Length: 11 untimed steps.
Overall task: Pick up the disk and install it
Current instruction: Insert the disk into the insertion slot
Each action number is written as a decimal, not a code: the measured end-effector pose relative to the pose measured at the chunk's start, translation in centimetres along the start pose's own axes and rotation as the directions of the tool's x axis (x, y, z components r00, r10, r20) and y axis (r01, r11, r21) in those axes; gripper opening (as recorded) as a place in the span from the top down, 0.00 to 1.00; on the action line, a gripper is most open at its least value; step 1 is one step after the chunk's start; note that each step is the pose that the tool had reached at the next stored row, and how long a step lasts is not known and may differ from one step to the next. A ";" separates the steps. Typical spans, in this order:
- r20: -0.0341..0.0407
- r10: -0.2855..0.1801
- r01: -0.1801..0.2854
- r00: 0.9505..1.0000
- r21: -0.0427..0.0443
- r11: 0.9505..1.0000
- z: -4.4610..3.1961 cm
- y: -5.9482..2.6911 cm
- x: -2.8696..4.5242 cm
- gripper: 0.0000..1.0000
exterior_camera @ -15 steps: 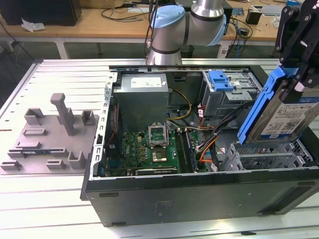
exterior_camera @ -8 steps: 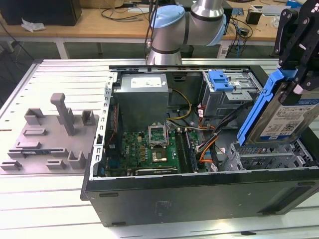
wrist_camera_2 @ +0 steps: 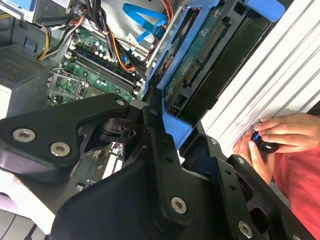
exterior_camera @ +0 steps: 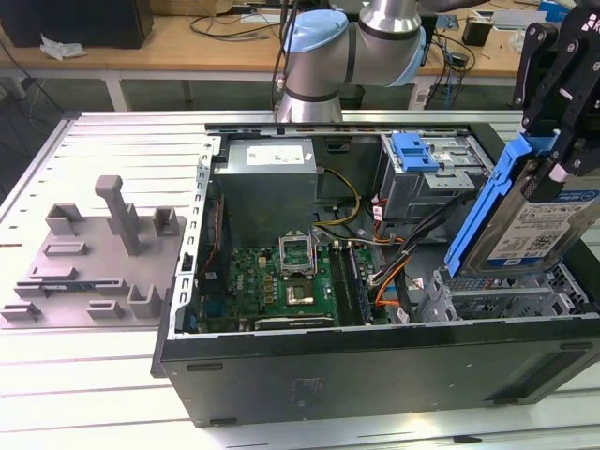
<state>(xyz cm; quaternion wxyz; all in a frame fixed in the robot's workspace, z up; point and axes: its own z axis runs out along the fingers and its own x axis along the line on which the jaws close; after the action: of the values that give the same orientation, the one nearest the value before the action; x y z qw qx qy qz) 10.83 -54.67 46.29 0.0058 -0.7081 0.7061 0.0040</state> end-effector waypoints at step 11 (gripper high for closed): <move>0.000 -0.001 0.001 1.000 0.000 1.000 0.60 -0.07 0.01 0.63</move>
<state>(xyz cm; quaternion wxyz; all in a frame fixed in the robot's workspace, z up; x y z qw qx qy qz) 10.90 -54.67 45.68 0.0058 -0.7086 0.7056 0.0040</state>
